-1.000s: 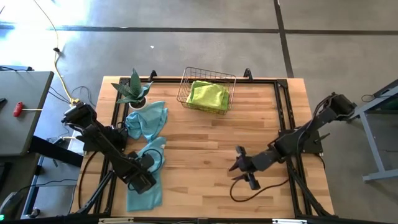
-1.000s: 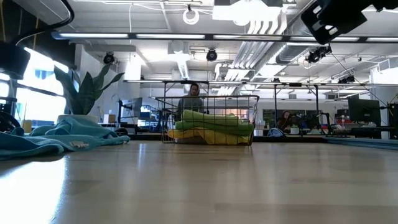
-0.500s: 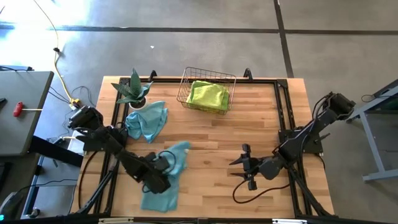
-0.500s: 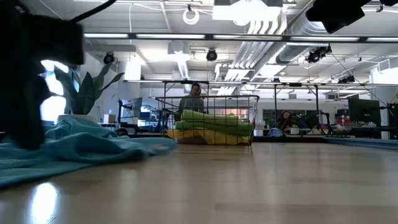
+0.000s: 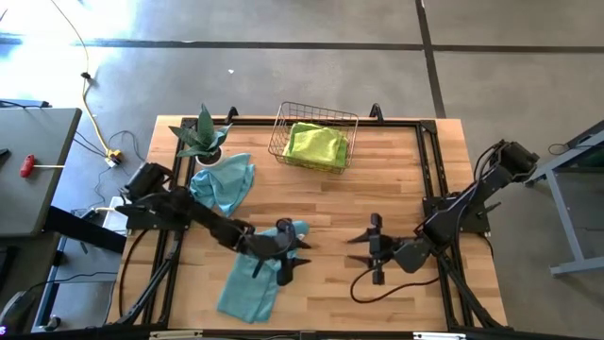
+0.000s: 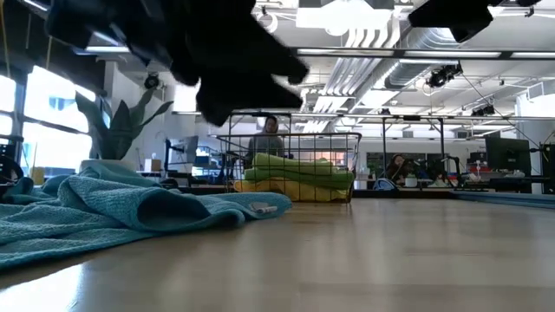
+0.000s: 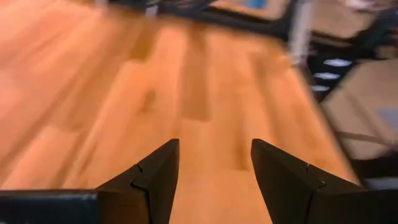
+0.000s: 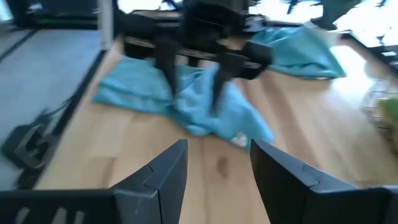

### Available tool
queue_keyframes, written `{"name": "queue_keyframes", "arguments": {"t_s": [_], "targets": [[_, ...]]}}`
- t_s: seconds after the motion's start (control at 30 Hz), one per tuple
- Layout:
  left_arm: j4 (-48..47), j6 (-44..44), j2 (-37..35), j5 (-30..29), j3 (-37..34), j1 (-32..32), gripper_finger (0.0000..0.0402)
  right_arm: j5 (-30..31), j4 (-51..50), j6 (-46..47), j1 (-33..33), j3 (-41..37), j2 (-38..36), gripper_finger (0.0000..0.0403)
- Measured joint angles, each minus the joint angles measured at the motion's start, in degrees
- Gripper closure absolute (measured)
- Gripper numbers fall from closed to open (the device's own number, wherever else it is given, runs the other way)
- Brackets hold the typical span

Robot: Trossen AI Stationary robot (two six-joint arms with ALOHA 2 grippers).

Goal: Fold microfiber towels
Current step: Fold the bottom blue microfiber towel

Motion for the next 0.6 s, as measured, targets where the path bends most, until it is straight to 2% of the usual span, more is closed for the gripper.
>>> {"name": "queue_keyframes", "arguments": {"t_s": [0.13,0.23,0.4,0.6], "targets": [[-2.64,0.79,-3.57,8.88,0.02,-0.06,0.0211,5.41,1.92,-0.13,-0.15,0.00,2.31,0.0236],[-9.19,-1.06,-5.67,13.19,0.03,-1.65,0.0211,5.82,2.92,-0.17,-0.90,0.00,5.46,0.0236],[-20.86,-5.66,-7.29,11.93,0.02,-5.20,0.0211,6.38,6.63,-0.22,-2.86,0.00,11.28,0.0236],[-31.93,-19.37,-7.36,9.37,0.00,-8.27,0.0211,6.63,13.73,-4.39,-6.53,0.02,17.30,0.0236]]}}
